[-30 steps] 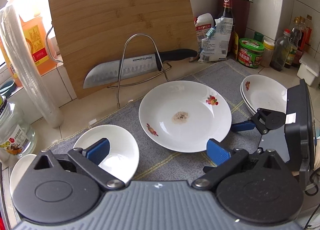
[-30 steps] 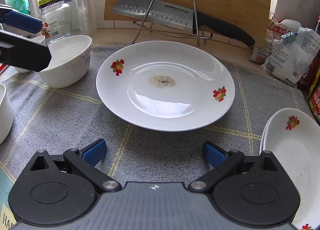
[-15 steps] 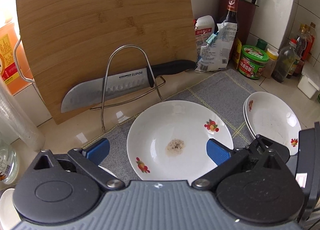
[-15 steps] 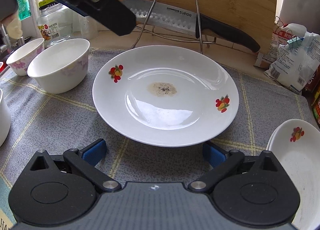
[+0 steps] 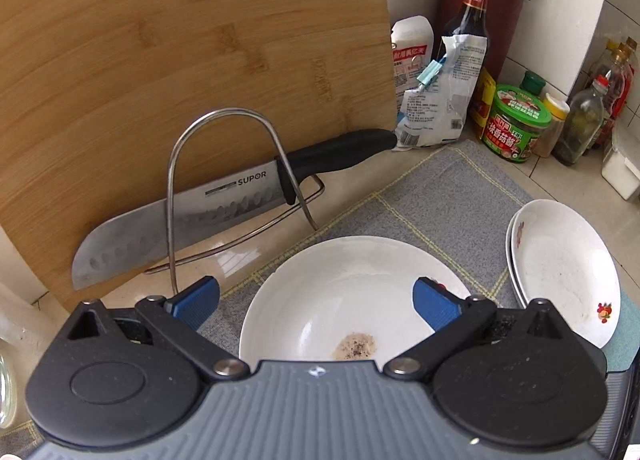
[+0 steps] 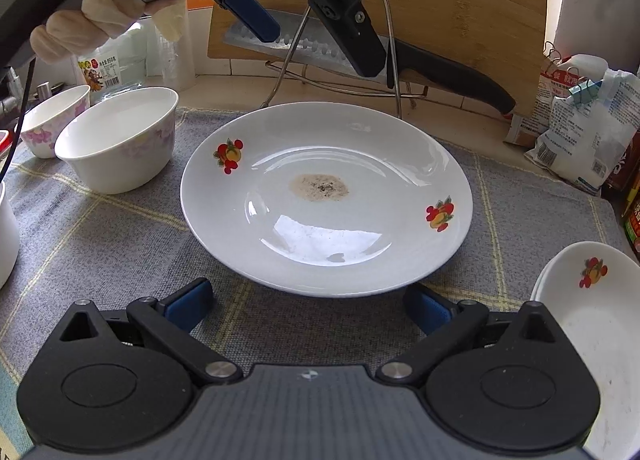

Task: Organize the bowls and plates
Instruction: 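Move the left gripper to the rim of the stained flowered plate, then close the left gripper on the plate rim and lift it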

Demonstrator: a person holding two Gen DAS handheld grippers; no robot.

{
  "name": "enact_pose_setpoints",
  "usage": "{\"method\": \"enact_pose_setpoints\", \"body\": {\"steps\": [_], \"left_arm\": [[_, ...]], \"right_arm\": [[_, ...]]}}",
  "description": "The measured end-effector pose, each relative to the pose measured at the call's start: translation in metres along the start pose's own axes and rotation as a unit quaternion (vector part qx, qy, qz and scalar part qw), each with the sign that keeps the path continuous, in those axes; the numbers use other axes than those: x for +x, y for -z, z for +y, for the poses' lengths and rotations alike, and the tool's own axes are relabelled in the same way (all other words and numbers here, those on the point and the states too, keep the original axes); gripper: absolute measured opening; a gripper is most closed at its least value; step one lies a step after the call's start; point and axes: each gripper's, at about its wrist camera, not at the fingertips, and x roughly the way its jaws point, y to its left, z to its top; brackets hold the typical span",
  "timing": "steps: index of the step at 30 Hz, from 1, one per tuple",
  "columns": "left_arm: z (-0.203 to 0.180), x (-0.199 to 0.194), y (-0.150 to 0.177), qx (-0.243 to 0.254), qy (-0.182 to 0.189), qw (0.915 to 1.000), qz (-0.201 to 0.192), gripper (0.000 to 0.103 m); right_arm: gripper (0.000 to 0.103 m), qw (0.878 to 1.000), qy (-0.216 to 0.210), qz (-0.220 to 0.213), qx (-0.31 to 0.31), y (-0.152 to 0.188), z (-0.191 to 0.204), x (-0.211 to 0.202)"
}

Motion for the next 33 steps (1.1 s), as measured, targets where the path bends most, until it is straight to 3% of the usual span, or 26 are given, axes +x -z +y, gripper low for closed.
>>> {"method": "enact_pose_setpoints", "body": {"steps": [17, 22, 33], "left_arm": [[0.011, 0.065, -0.007, 0.008, 0.040, 0.9978, 0.053, 0.102], [0.013, 0.075, -0.008, 0.006, 0.061, 0.9958, 0.067, 0.095], [0.014, 0.076, -0.009, 0.029, 0.065, 0.9943, 0.080, 0.086]], "right_arm": [[0.103, 1.000, 0.005, 0.008, 0.004, -0.007, -0.005, 0.007], [0.103, 1.000, 0.013, 0.008, 0.007, -0.008, -0.009, 0.009], [0.103, 1.000, 0.010, 0.008, -0.012, -0.011, -0.011, 0.011]]}}
